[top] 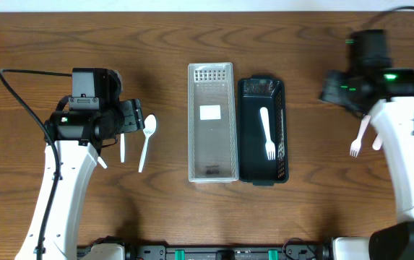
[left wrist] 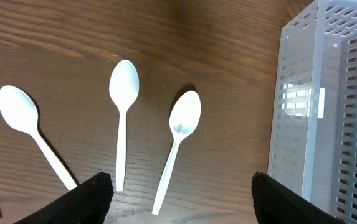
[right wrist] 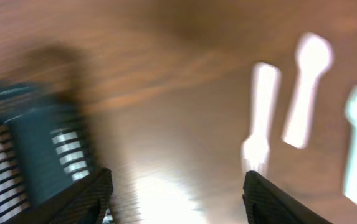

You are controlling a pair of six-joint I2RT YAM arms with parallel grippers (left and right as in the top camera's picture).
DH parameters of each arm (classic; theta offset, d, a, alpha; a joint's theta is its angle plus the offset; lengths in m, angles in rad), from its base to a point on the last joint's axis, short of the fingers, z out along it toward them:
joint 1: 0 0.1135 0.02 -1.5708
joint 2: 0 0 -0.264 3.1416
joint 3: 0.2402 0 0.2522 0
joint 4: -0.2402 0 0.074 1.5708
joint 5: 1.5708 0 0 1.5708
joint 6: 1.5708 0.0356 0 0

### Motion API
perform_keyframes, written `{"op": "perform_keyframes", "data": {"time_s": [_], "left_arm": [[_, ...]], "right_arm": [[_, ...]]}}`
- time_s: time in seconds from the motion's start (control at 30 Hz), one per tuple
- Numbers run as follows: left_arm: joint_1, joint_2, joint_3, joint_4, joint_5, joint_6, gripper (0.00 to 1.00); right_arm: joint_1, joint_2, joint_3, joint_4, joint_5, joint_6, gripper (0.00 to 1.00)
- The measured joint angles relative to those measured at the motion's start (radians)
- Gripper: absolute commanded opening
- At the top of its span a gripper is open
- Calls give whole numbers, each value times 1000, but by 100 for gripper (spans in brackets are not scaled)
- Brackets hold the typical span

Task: Pack container
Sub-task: 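Release the fork and move the right gripper back to the forks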

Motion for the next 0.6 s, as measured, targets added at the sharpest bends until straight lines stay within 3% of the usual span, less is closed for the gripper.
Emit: {"op": "perform_keyframes", "data": {"time_s": [0.2, 0.33, 0.6], "left_arm": [[0, 0, 0, 0, 0, 0, 74], [0, 0, 0, 0, 0, 0, 74], [0, 0, 0, 0, 0, 0, 74]], "right_arm": [[-173, 47, -74, 14, 3, -1, 76], [-207, 90, -174, 88, -1, -9, 81], [-272, 173, -314, 254, -61, -77, 81]]}}
